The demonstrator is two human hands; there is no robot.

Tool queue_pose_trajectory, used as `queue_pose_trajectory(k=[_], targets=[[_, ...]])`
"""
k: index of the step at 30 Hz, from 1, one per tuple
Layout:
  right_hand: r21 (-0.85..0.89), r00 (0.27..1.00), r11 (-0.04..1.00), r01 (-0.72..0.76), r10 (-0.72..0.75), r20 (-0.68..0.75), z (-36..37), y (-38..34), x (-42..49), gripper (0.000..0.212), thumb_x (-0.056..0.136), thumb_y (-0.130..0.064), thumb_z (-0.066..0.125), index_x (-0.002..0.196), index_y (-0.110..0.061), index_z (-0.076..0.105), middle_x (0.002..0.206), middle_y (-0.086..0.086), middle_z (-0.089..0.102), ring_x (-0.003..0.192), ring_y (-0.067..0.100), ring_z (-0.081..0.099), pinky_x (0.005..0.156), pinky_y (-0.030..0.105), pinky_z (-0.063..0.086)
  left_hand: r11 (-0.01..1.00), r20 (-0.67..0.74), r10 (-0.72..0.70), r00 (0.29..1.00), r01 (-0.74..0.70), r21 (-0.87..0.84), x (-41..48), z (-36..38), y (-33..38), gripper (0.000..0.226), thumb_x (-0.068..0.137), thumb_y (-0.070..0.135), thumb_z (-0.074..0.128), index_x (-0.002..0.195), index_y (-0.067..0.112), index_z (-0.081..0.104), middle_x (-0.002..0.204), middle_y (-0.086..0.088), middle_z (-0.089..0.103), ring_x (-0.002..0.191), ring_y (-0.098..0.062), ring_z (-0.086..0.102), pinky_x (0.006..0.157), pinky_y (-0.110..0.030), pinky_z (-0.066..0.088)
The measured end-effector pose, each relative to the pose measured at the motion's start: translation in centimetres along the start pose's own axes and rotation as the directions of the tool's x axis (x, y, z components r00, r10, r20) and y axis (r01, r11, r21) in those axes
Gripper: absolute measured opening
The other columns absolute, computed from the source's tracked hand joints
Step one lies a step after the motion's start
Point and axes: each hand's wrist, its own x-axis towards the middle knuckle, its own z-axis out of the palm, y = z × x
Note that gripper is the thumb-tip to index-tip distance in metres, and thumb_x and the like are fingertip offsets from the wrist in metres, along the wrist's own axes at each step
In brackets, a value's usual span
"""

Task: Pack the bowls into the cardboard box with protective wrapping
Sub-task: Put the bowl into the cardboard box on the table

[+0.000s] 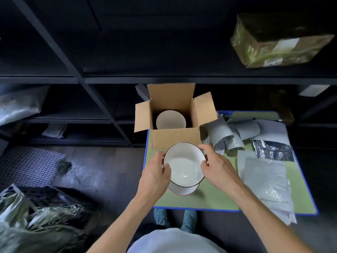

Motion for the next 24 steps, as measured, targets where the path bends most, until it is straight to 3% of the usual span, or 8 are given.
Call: queue_pose_trajectory(k=[4, 7, 9, 14, 24], targets=[[0.011, 0.997, 1.000, -0.027, 0.026, 0.070, 1.6, 0.7, -0.6, 0.045, 0.093, -0.007, 0.043, 0.132, -0.030, 0.039, 0.091, 0.002, 0.057, 0.079, 0.023, 0.058, 0.067, 0.037, 0.046, 0.999, 0.013, -0.013, 1.000, 0.013, 0.048, -0.4, 1.3, -1.4, 0.027, 0.097, 0.023, 0.044, 0.121, 0.034, 0.047, 0.104, 0.015, 0.056, 0.083, -0.010, 0.056, 0.058, -0.024, 0.036], [-0.008, 0.995, 0.999, -0.034, 0.035, 0.091, 2.7, 1.0, -0.8, 0.045, 0.094, -0.006, 0.041, 0.135, -0.026, 0.039, 0.111, 0.008, 0.056, 0.092, 0.029, 0.058, 0.078, 0.040, 0.049, 0.994, 0.014, -0.016, 1.000, 0.015, 0.107, -0.3, 1.9, -2.2, 0.028, 0.098, 0.022, 0.043, 0.125, 0.030, 0.046, 0.115, 0.012, 0.048, 0.088, -0.013, 0.056, 0.059, -0.020, 0.035], [-0.017, 0.995, 0.999, -0.038, 0.039, 0.091, 3.4, 1.2, -0.9, 0.046, 0.095, -0.005, 0.042, 0.137, -0.024, 0.039, 0.113, 0.010, 0.054, 0.095, 0.030, 0.057, 0.080, 0.041, 0.049, 0.991, 0.017, -0.032, 0.999, 0.030, 0.127, -0.2, 2.2, -2.6, 0.028, 0.099, 0.021, 0.043, 0.126, 0.028, 0.045, 0.115, 0.010, 0.048, 0.087, -0.013, 0.055, 0.057, -0.017, 0.033], [-0.056, 0.994, 0.996, -0.067, 0.071, 0.086, 4.5, 1.5, -0.9, 0.044, 0.096, -0.007, 0.043, 0.137, -0.023, 0.040, 0.111, 0.008, 0.049, 0.091, 0.032, 0.057, 0.076, 0.042, 0.050, 0.983, 0.050, -0.056, 0.997, 0.046, 0.180, 0.1, 2.7, -2.9, 0.029, 0.099, 0.017, 0.045, 0.128, 0.020, 0.047, 0.108, 0.005, 0.046, 0.082, -0.019, 0.053, 0.062, -0.028, 0.037], [-0.113, 0.998, 0.992, -0.049, 0.051, 0.022, 5.2, 1.8, -1.0, 0.049, 0.097, -0.012, 0.044, 0.144, -0.025, 0.037, 0.116, 0.006, 0.048, 0.084, 0.031, 0.059, 0.070, 0.040, 0.049, 0.971, 0.036, -0.026, 0.999, 0.017, 0.236, 0.6, 2.8, -3.4, 0.031, 0.098, 0.022, 0.049, 0.129, 0.019, 0.048, 0.105, 0.007, 0.046, 0.082, -0.018, 0.051, 0.064, -0.027, 0.036]])
